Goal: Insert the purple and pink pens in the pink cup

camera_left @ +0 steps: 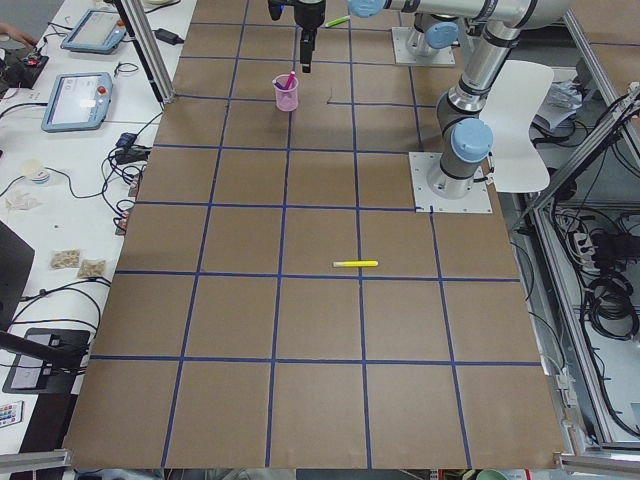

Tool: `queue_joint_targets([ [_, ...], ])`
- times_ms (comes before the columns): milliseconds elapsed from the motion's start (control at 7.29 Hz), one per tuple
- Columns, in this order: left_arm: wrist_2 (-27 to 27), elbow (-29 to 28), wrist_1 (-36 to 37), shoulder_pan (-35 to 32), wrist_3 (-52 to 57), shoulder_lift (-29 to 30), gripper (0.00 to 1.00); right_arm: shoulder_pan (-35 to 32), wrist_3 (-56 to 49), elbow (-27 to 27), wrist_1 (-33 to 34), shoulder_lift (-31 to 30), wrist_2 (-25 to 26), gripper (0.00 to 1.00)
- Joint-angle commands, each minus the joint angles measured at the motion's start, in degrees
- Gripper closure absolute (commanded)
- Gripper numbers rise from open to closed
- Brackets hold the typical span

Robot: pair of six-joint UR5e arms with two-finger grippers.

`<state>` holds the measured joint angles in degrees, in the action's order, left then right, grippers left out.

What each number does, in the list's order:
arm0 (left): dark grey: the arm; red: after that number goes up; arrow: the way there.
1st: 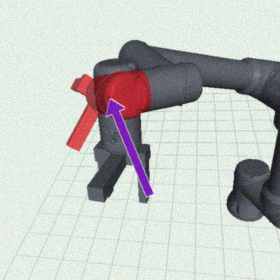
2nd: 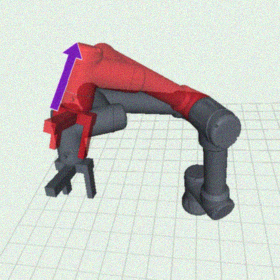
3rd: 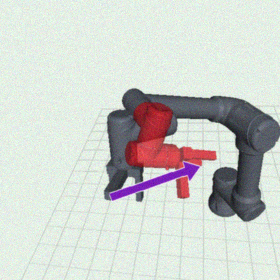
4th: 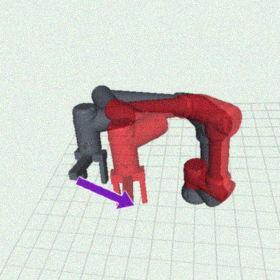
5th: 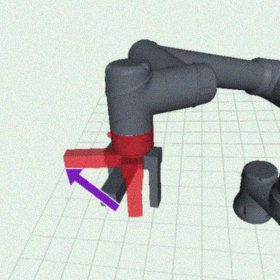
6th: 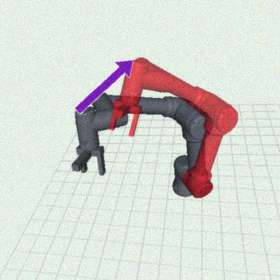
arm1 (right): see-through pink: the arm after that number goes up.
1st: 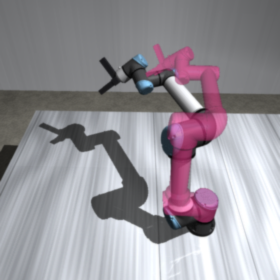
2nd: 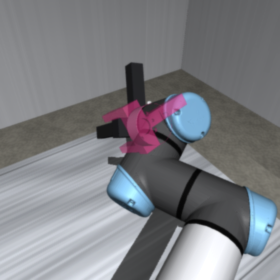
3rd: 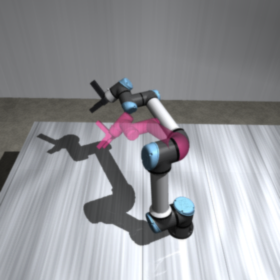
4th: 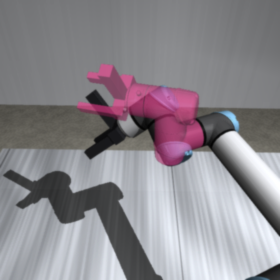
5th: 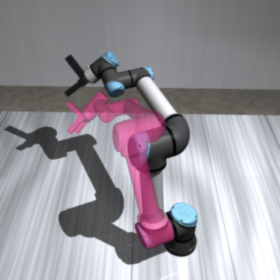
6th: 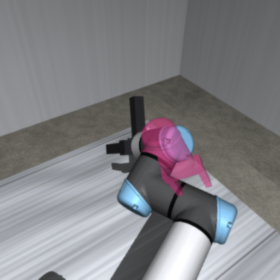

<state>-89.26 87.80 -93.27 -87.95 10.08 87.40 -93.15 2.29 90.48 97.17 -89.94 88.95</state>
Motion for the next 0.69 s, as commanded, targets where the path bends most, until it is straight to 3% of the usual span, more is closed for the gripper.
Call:
queue_joint_targets([
  [0, 0.4, -0.1, 4.0, 0.2, -0.7, 0.9, 0.01, 0.0, 0.0, 0.0, 0.3, 0.0, 0.0, 0.0],
  [548, 0.0, 0.4, 8.0, 0.1, -4.2, 2.3, 0.01, 0.0, 0.0, 0.0, 0.0, 0.0, -0.1, 0.0],
])
